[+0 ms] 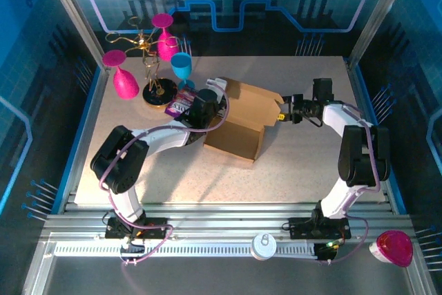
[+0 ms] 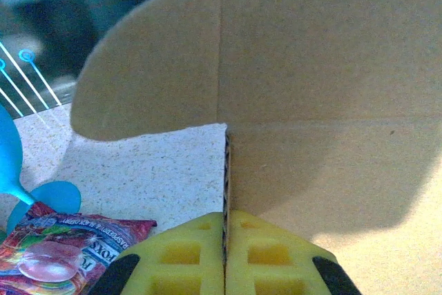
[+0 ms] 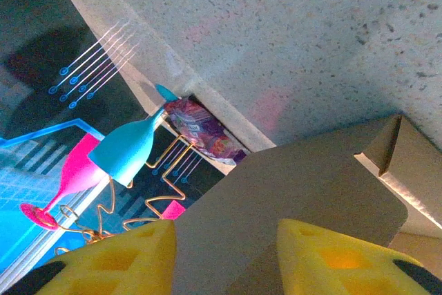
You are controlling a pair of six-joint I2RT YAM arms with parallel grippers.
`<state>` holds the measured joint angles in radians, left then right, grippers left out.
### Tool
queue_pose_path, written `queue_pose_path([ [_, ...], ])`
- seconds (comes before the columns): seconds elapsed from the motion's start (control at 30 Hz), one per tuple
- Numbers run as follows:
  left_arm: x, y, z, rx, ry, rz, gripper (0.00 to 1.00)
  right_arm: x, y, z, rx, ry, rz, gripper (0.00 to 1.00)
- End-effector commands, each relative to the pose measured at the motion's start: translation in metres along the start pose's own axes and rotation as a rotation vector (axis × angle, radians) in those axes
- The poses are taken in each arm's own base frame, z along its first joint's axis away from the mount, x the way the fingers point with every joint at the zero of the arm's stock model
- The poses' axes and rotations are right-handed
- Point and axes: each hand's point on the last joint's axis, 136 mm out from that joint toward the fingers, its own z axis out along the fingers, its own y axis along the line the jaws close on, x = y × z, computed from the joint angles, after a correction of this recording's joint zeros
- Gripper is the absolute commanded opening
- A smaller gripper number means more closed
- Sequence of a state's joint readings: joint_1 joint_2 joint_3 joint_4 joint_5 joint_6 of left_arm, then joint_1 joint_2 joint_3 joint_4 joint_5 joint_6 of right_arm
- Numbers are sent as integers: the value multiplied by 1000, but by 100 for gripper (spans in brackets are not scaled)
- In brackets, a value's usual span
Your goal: Fold the paper box
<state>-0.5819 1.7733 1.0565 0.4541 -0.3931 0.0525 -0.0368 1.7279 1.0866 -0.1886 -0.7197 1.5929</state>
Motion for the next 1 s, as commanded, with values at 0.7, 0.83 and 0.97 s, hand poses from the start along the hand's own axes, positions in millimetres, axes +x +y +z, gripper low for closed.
queue_pose_path([
  [0.7, -4, 5, 3, -23, -27, -126, 0, 55, -8, 17, -35, 105, 149, 49],
  [0.83, -4, 3, 2, -20, -29, -132, 0, 55, -8, 23, -37, 110, 159, 47],
  [0.97, -3, 3, 1, -19, -32, -141, 0, 56, -6, 28, -44, 117, 168, 46],
])
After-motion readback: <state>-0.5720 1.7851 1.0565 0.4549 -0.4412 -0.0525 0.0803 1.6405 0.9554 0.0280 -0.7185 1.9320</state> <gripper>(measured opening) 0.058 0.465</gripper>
